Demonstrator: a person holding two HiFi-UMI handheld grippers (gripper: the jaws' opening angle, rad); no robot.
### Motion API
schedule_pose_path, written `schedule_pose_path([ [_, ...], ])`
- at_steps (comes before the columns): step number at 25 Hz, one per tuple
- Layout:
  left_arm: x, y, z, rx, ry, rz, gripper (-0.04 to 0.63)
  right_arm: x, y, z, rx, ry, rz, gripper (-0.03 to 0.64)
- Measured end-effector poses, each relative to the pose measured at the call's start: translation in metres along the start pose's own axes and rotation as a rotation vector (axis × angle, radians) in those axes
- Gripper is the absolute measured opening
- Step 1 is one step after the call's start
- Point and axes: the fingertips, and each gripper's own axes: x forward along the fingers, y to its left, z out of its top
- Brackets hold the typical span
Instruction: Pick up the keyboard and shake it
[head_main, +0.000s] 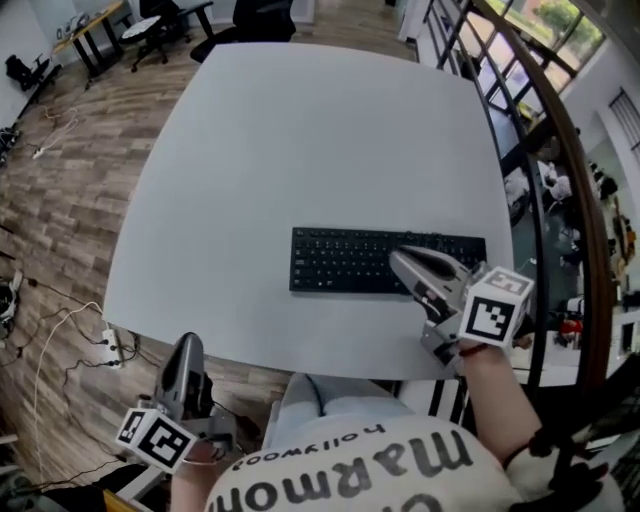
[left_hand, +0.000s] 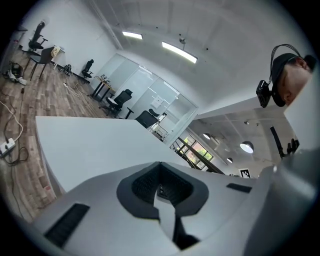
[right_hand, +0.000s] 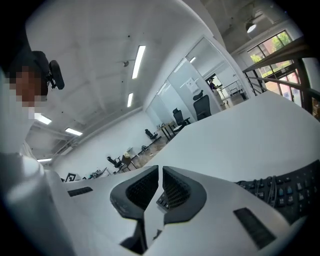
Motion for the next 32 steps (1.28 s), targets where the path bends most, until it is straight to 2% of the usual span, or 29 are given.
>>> schedule_pose_path([
  [5, 0.047, -0.006, -0.007, -0.024, 0.054, -0.024, 0.003, 0.027, -0.018, 0.003, -0.020, 0.071, 0.022, 0.049],
  [9, 0.090, -0.028, -0.030, -0.022, 0.129, -0.066, 0.003, 0.040, -0.038, 0.000, -0.108, 0.179, 0.076, 0.049],
  [12, 0.117, -0.030, -0.040, -0.017, 0.184, -0.081, 0.003, 0.062, -0.051, 0.000, -0.178, 0.266, 0.095, 0.049],
  [18, 0.139, -0.035, -0.053, -0.017, 0.274, -0.096, 0.005, 0.078, -0.052, -0.008, -0.257, 0.417, 0.139, 0.052],
  [24, 0.162, -0.042, -0.069, 0.007, 0.341, -0.120, 0.005, 0.086, -0.057, -0.031, -0.339, 0.596, 0.232, 0.155],
  [26, 0.164, -0.043, -0.075, 0.009, 0.374, -0.138, 0.009, 0.091, -0.056, -0.039, -0.352, 0.661, 0.269, 0.221],
  [28, 0.163, -0.044, -0.083, 0.025, 0.419, -0.158, 0.036, 0.094, -0.056, -0.047, -0.376, 0.733, 0.297, 0.261],
  [30, 0.160, -0.044, -0.088, 0.050, 0.459, -0.179, 0.089, 0.096, -0.057, -0.056, -0.406, 0.814, 0.314, 0.272],
  [32, 0.160, -0.044, -0.091, 0.059, 0.483, -0.198, 0.104, 0.097, -0.060, -0.064, -0.419, 0.905, 0.339, 0.284],
])
